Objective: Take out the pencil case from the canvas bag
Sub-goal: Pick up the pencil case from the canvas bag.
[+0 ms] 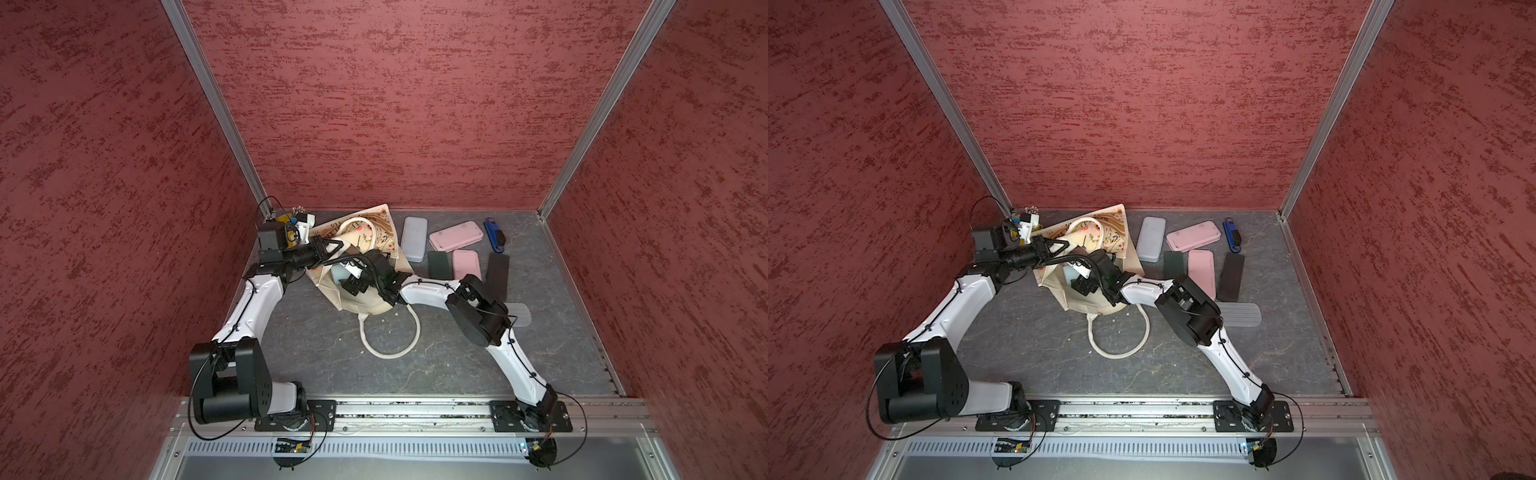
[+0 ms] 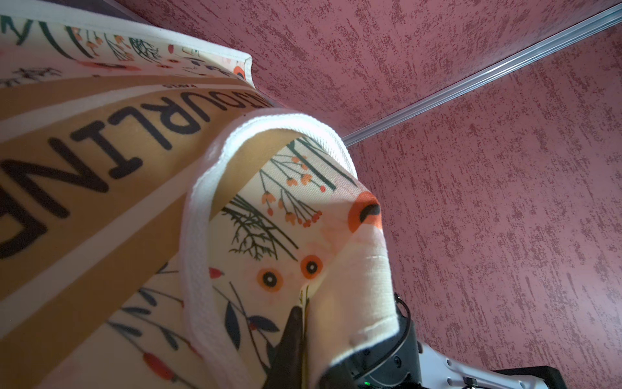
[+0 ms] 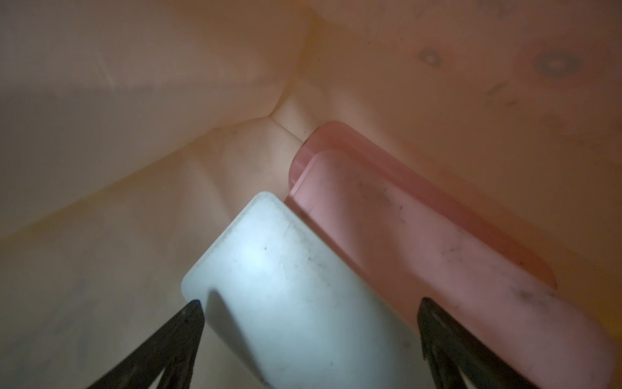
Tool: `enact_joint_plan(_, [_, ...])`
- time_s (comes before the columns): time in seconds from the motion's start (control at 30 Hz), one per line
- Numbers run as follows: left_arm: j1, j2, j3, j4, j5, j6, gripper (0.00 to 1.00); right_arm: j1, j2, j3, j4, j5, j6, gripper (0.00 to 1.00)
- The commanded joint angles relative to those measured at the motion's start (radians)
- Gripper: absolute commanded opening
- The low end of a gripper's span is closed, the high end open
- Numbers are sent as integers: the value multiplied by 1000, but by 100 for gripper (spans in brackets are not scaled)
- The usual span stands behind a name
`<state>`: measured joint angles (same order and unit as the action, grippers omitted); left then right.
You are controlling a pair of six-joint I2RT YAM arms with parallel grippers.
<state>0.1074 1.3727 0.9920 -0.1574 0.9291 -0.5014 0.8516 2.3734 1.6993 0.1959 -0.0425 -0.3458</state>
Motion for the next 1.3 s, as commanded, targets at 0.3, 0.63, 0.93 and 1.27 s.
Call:
enact_joint_plan(0.3, [-5, 8, -7, -27, 38, -19, 3, -13, -43, -54, -192, -17, 51, 93])
enact_joint_plan(0.63, [-5, 10, -9, -29, 34, -19, 3, -11, -118, -123, -180, 0, 114, 89])
enact_joint_plan(0.93, [-6, 4, -9, -26, 36, -21, 3, -14, -193, -165, -33, 184, 656, 90])
enact_joint_plan(1.27, [-9, -8, -10, -23, 37, -21, 3, -14, -229, -383, 264, 156, 1304, 85])
